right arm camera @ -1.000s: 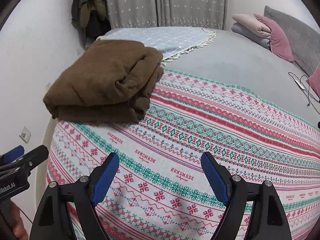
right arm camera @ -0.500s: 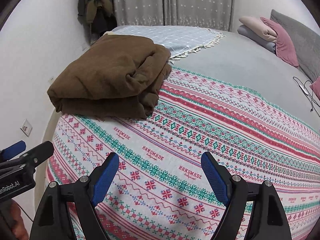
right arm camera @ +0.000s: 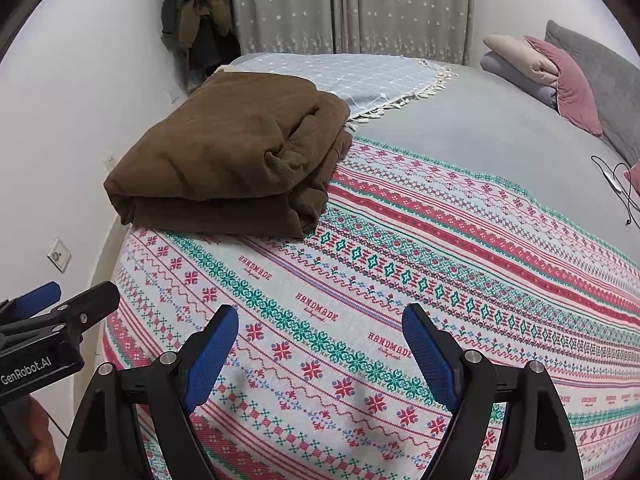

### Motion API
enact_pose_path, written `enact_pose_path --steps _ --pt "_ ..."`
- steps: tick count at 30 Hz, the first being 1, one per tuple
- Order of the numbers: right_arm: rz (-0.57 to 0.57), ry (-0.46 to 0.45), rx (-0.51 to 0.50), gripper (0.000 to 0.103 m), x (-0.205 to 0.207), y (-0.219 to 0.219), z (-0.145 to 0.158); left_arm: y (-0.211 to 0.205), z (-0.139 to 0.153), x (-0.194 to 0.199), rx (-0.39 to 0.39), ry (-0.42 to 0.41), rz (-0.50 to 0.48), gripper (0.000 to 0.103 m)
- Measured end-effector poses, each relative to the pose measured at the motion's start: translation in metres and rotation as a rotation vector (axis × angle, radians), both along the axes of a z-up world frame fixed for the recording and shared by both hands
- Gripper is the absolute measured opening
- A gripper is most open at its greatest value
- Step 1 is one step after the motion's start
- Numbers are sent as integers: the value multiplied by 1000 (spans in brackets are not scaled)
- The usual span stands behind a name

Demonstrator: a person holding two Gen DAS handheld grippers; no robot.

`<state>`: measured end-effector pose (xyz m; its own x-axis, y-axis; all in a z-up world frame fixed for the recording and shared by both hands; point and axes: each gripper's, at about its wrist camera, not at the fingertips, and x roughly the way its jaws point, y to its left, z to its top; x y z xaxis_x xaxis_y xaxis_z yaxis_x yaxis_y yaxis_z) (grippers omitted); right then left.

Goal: Fold large clothes

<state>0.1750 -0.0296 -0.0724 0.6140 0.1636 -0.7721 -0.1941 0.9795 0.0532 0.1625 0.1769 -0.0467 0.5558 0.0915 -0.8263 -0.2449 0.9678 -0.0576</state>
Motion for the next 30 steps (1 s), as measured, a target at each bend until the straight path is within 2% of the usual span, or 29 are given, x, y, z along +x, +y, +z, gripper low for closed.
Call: enact_pose_path --steps 30 --pt "18 8 8 85 -2 7 -1 2 0 -2 3 1 9 102"
